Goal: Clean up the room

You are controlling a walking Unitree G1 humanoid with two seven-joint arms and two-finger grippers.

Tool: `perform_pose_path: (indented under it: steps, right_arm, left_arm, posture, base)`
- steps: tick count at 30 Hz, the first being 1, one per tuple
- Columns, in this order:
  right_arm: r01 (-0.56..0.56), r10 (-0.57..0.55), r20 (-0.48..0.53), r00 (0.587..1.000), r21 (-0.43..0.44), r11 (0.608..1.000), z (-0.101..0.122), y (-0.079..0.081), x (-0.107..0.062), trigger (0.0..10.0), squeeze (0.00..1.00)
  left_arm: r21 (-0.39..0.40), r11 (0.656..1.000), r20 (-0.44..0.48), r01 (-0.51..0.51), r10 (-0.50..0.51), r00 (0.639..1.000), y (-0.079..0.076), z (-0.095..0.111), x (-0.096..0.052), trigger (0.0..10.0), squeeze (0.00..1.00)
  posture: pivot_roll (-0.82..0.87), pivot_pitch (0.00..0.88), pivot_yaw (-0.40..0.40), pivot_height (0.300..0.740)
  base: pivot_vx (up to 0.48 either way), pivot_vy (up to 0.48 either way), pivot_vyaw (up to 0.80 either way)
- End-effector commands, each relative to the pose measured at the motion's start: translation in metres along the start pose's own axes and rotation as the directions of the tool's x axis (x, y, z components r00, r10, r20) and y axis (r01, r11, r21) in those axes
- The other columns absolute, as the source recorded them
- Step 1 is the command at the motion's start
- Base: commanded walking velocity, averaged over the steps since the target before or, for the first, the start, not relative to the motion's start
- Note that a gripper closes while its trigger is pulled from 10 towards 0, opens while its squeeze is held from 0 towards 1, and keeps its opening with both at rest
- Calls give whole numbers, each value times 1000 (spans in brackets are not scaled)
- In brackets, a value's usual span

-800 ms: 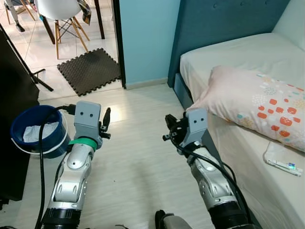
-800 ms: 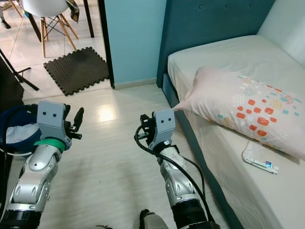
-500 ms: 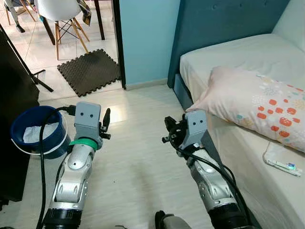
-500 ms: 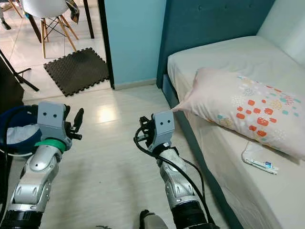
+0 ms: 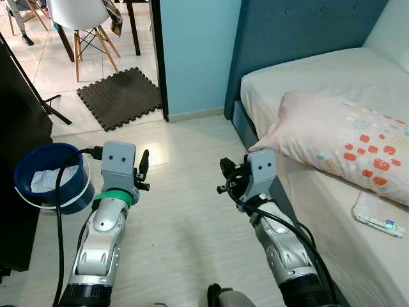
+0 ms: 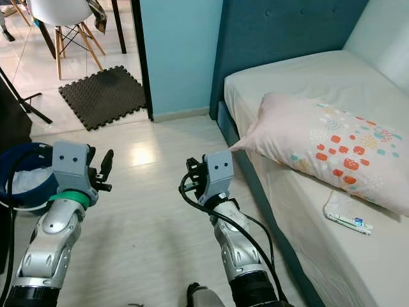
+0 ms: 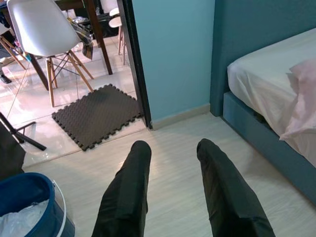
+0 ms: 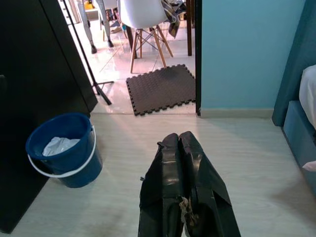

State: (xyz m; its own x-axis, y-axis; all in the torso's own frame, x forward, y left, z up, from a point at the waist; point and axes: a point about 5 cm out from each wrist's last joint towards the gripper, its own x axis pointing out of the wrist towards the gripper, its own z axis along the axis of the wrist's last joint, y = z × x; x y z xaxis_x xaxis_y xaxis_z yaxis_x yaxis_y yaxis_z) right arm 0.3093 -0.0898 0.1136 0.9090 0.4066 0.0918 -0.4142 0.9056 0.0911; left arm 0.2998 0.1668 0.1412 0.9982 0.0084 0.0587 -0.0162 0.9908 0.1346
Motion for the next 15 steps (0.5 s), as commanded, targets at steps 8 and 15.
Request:
perform_pose_path:
  steps: [8,15]
  right_arm:
    - [14,-14,-17,1000,7,1000,-5,-1,-2,10000,0]
    - [14,-14,-19,1000,6,1000,-6,-1,-2,10000,0]
  left_arm:
    - [6,1000,-12,-2,2,1000,0,-4,0,10000,0]
    - [5,1000,-11,-4,4,1000,0,-4,0,10000,0]
  posture:
    - [-44,34,13,740]
    - [-43,35,13,740]
  base:
    - [0,0,0]
    - [0,0,0]
